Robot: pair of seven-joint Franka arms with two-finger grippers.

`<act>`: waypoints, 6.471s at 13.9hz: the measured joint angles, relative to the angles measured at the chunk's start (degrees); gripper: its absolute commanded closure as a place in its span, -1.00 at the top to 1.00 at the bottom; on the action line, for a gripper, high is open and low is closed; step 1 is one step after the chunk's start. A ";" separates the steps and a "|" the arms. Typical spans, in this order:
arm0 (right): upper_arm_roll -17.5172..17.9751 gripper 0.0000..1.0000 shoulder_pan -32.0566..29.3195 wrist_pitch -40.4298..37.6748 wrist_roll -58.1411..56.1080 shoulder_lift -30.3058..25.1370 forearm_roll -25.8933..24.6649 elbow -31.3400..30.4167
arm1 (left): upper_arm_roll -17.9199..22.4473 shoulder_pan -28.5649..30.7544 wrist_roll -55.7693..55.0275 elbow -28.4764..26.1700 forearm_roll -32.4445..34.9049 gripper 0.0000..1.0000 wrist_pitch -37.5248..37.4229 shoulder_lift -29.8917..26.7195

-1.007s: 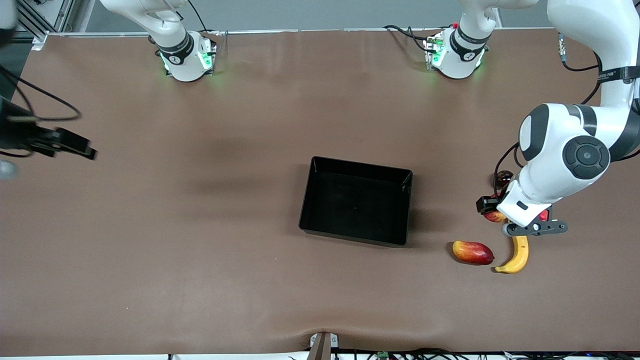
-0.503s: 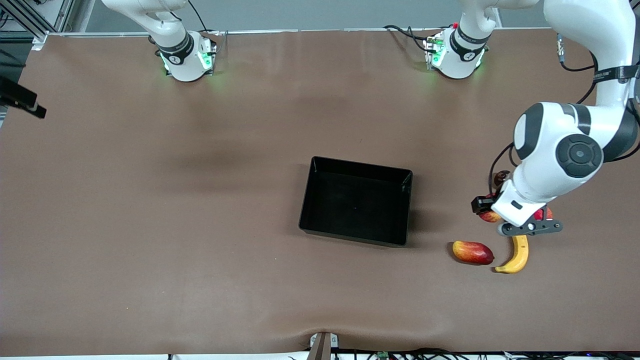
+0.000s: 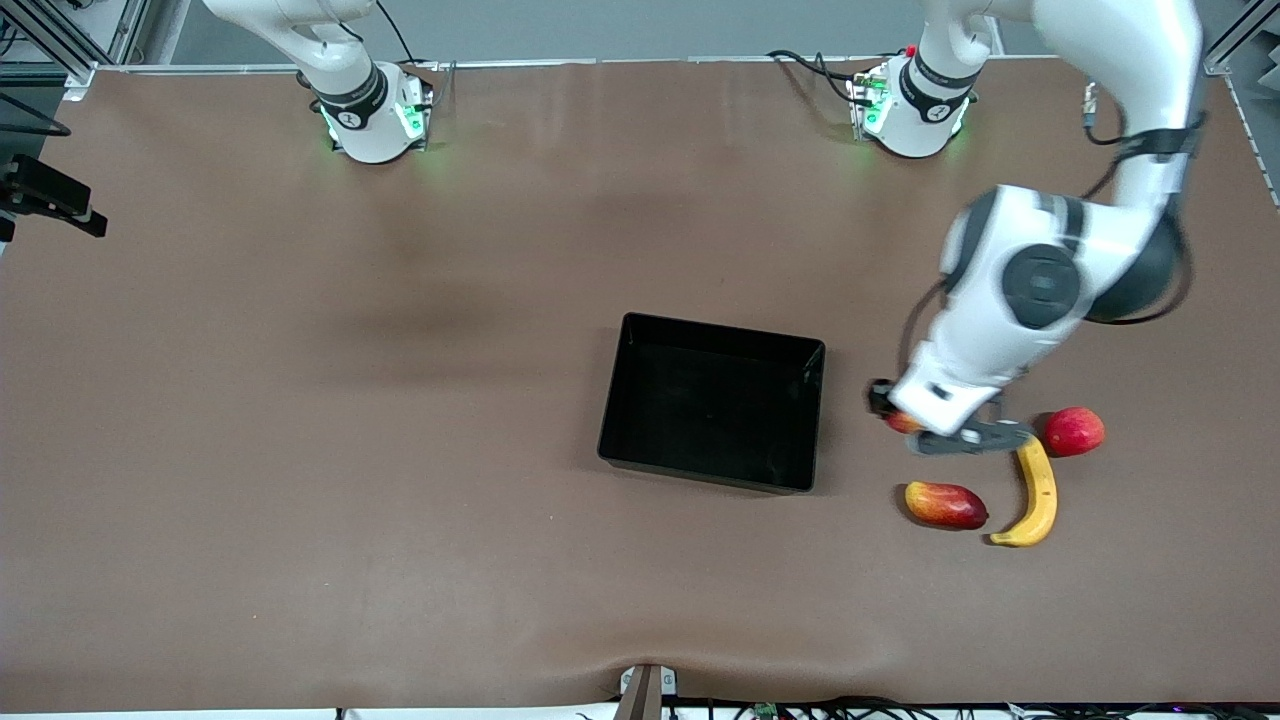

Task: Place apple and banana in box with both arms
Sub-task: 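Carry the striped apple with the left gripper over the black box, then open the left gripper to drop the apple into the box, then move the left gripper back to the banana and grasp it, then lift the banana with the left gripper and carry it over the box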

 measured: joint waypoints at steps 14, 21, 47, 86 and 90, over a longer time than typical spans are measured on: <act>0.10 1.00 -0.04 2.19 -0.04 -4.17 0.00 -6.15 | -0.38 -12.33 -12.03 4.43 -0.08 -1.00 0.21 17.61; 0.07 1.00 -0.05 2.19 -0.04 -4.17 0.00 -6.22 | -1.08 -12.48 -12.01 6.26 -2.76 1.00 0.20 18.57; -0.20 1.00 -0.11 2.19 -0.04 -4.17 0.03 -6.55 | 0.41 22.44 34.40 3.39 8.51 1.00 11.73 13.66; -0.43 1.00 -0.47 2.18 -0.06 -4.20 0.22 -6.84 | -1.30 16.59 24.75 17.06 1.14 -1.00 -3.07 10.35; -0.43 1.00 -0.47 2.18 -0.06 -4.20 0.22 -6.86 | -3.11 13.41 21.97 19.34 -2.48 -1.00 -5.24 10.28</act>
